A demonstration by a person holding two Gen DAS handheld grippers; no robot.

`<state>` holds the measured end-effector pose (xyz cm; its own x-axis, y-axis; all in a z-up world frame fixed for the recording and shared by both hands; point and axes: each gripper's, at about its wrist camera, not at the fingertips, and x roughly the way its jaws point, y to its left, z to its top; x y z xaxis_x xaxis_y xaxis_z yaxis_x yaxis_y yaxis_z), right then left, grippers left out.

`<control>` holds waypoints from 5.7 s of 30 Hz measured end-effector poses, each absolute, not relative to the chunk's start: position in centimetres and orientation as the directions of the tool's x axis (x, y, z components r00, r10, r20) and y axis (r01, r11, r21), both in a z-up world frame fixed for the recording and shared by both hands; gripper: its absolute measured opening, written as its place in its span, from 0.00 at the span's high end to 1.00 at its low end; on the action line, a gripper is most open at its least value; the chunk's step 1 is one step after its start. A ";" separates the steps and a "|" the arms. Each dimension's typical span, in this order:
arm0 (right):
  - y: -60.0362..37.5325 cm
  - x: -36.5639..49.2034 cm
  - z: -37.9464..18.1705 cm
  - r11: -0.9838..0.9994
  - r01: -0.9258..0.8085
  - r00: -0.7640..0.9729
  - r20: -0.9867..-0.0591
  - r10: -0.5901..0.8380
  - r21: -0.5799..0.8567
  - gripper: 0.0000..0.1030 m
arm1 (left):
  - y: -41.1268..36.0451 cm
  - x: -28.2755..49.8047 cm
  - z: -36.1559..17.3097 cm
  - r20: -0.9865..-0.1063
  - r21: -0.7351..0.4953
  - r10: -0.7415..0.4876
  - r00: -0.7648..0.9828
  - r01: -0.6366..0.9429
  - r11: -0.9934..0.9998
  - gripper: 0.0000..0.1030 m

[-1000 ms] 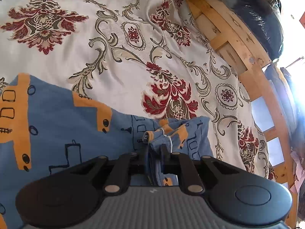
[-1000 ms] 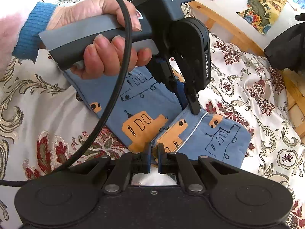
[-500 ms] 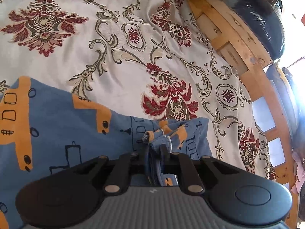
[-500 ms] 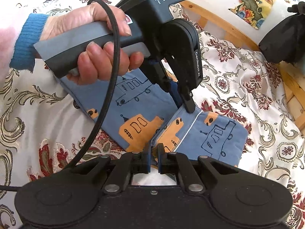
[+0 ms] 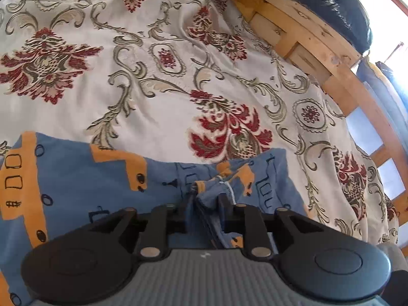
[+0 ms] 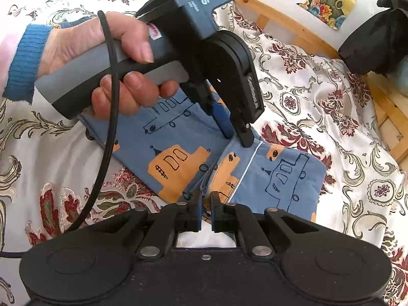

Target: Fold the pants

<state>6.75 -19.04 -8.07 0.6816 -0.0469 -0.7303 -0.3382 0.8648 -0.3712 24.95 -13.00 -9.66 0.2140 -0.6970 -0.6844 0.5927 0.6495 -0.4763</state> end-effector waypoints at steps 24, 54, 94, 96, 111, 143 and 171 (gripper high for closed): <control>-17.8 7.4 -9.4 0.829 -0.343 0.696 -0.712 -0.093 -0.443 0.91 | -13.5 26.3 -10.6 -0.704 -0.536 -0.696 0.144 0.535 0.653 0.81; -17.5 7.2 -8.3 0.878 -0.263 0.711 -0.695 -0.104 -0.401 0.82 | -13.5 26.0 -7.7 -0.674 -0.478 -0.720 0.169 0.643 0.599 0.85; -20.4 7.3 -7.1 0.957 -0.120 0.712 -0.695 -0.102 -0.263 0.92 | -13.5 26.3 -10.4 -0.684 -0.542 -0.719 0.119 0.577 0.611 0.74; -20.2 7.3 -7.1 0.955 -0.127 0.713 -0.694 -0.101 -0.269 0.92 | -13.6 26.2 -10.2 -0.688 -0.538 -0.715 0.121 0.576 0.616 0.77; -16.6 7.5 -6.0 0.943 -0.234 0.719 -0.695 0.003 -0.237 0.92 | -10.9 26.4 -7.8 -0.723 -0.474 -0.678 0.131 0.619 0.625 0.82; -3.5 10.9 -5.7 0.889 -0.432 0.665 -0.719 0.201 -0.152 0.93 | 3.9 29.2 -7.5 -0.759 -0.440 -0.618 0.206 0.537 0.720 0.86; -18.4 10.0 -5.8 0.969 -0.191 0.656 -0.754 0.008 -0.156 0.77 | 5.2 20.6 -5.2 -0.809 -0.285 -0.473 0.348 0.471 0.835 0.64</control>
<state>10.03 -18.42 -5.76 0.6565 0.0075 -0.7543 -0.1908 0.9691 -0.1563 20.55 5.22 -5.23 0.3479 -0.4730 -0.8095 0.4710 0.8347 -0.2853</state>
